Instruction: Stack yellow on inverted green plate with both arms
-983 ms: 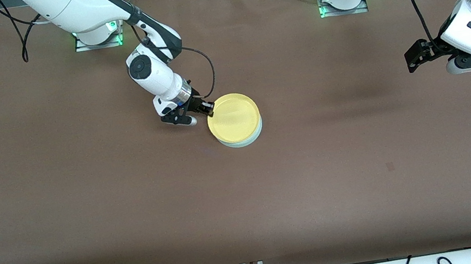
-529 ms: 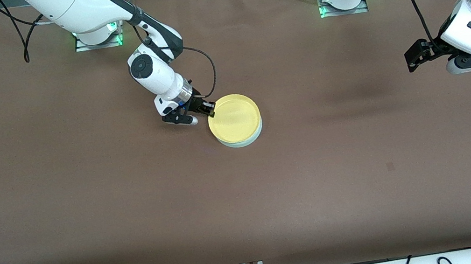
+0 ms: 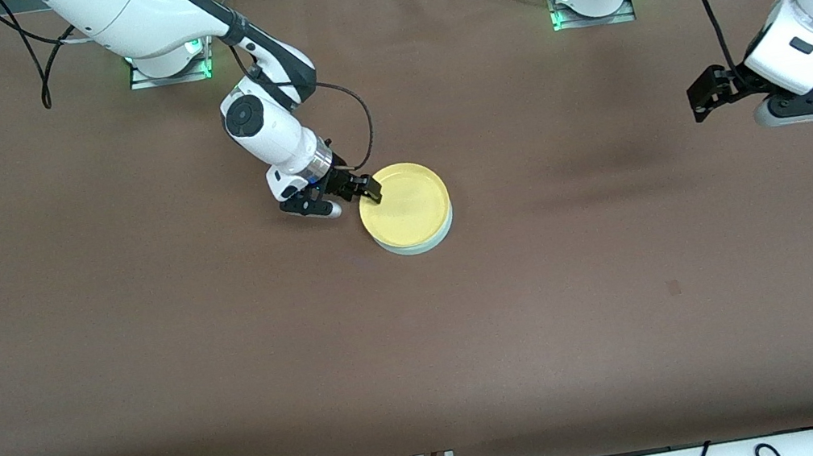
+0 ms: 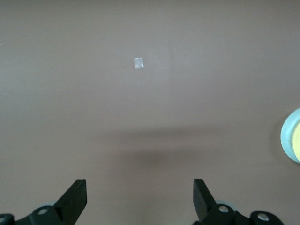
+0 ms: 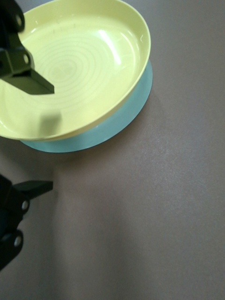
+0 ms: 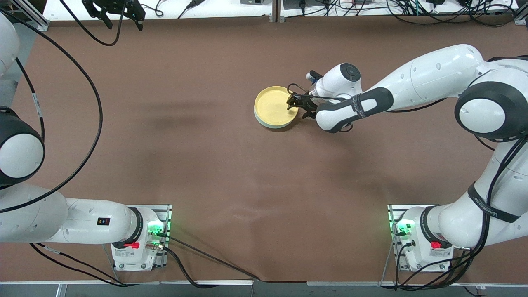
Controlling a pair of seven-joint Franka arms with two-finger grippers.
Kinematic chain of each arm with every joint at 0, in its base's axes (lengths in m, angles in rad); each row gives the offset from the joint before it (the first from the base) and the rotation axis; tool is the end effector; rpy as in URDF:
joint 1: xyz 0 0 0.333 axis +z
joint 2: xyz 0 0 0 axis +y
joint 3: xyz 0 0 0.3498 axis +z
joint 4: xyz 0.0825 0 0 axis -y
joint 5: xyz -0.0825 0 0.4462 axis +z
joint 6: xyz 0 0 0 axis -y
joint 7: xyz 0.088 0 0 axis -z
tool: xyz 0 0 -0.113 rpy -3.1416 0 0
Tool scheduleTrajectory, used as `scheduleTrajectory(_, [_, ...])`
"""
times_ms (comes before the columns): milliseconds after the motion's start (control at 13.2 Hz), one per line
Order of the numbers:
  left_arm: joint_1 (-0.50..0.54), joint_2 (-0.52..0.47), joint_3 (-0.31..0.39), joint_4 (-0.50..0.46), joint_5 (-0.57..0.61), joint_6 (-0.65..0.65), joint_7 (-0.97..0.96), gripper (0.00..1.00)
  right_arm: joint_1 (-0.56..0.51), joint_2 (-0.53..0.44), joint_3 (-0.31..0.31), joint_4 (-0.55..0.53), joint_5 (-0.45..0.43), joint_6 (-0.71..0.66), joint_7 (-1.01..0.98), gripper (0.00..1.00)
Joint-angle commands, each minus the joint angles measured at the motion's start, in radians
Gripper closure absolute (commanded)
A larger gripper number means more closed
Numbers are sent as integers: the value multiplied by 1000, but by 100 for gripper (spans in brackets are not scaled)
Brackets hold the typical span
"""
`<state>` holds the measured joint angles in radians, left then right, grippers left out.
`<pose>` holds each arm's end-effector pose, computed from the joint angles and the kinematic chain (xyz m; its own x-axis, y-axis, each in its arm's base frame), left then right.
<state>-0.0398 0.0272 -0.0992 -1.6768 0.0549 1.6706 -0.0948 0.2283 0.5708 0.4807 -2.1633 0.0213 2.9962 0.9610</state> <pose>0.6242 -0.0809 0.5873 0.9984 -0.0498 -0.0284 -0.0513 -0.9972 -0.0546 0.4832 0.4154 0.1584 0.9310 -0.3625 -0.0434 -0.3498 -0.8517 -0.3901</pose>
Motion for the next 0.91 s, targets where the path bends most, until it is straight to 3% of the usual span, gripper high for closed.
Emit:
scheduleTrajectory(0, [-3,-10,-11,5,0,-22,3,0,13,-106,-10,8,8,-133,28,0])
scheduleTrajectory(227, [-2,-12,-8,5,0,-23,3,0,13,-196,-54,92,3,-378,27,0])
scheduleTrajectory(529, [3,-12,-8,11,0,-25,13,0,9,-210,-184,398,-12,-806,6,0])
scheduleTrajectory(832, [5,-10,-8,12,0,-25,9,0,3,-221,-313,584,-12,-1006,-97,0])
